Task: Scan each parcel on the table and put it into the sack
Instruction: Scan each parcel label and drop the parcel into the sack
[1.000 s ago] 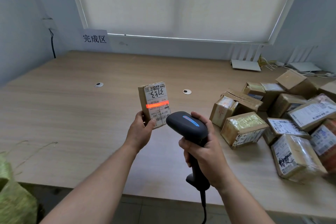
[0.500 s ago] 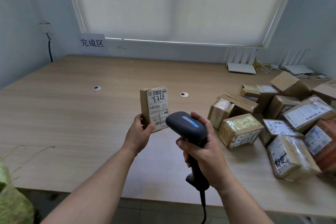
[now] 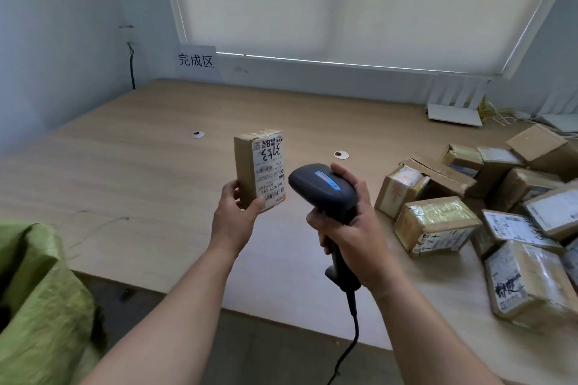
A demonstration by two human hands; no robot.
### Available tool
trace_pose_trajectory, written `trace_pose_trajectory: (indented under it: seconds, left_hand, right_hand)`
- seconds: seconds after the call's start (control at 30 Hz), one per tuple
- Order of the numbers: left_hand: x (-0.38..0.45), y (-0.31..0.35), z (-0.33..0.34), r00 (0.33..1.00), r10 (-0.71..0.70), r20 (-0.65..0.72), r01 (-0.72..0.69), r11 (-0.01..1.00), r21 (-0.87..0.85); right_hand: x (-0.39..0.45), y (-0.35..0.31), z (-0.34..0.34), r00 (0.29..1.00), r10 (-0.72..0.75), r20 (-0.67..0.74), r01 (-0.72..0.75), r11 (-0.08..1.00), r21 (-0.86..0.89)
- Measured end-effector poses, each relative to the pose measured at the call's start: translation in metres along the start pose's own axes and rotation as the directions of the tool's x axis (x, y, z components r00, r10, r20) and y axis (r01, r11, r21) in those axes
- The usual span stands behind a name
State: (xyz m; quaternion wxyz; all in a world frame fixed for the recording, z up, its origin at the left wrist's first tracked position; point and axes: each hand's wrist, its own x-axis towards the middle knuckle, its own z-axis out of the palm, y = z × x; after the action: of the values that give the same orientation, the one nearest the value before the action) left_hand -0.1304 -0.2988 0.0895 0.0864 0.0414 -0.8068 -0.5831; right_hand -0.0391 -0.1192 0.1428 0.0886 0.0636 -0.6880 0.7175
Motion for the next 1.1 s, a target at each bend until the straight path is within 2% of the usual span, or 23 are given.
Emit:
trace_pose_trajectory:
  seconds: [0.3,0.57,0.77,1.0,1.1]
  left_hand:
    - [-0.033,0.004,-0.059,0.969,0.012,-0.248,0.004,0.998,0.064]
    - [-0.061,-0.009,-0.145,0.866,0.001,-0.501,0.022,0.999,0.040]
    - [-0.083,-0.017,-0.231,0.795,0.003,-0.606,0.042,0.997,0.059]
    - [-0.118,-0.055,-0.331,0.674,-0.043,-0.738,0.210,0.968,0.136]
    - [-0.130,-0.075,-0.361,0.590,-0.094,-0.802,0.337,0.931,0.139]
  right_hand:
    - [0.021,-0.002,0.043,0.971,-0.110,0.212,0.101,0.994,0.050]
    - [0.021,-0.014,0.122,0.908,-0.182,0.378,0.140,0.981,0.136]
    - [0.012,-0.022,0.207,0.862,-0.182,0.472,0.112,0.978,0.174]
    - [-0.002,-0.017,0.300,0.789,-0.195,0.583,0.061,0.968,0.242]
    - [-0.008,-0.010,0.333,0.780,-0.183,0.599,0.041,0.969,0.243]
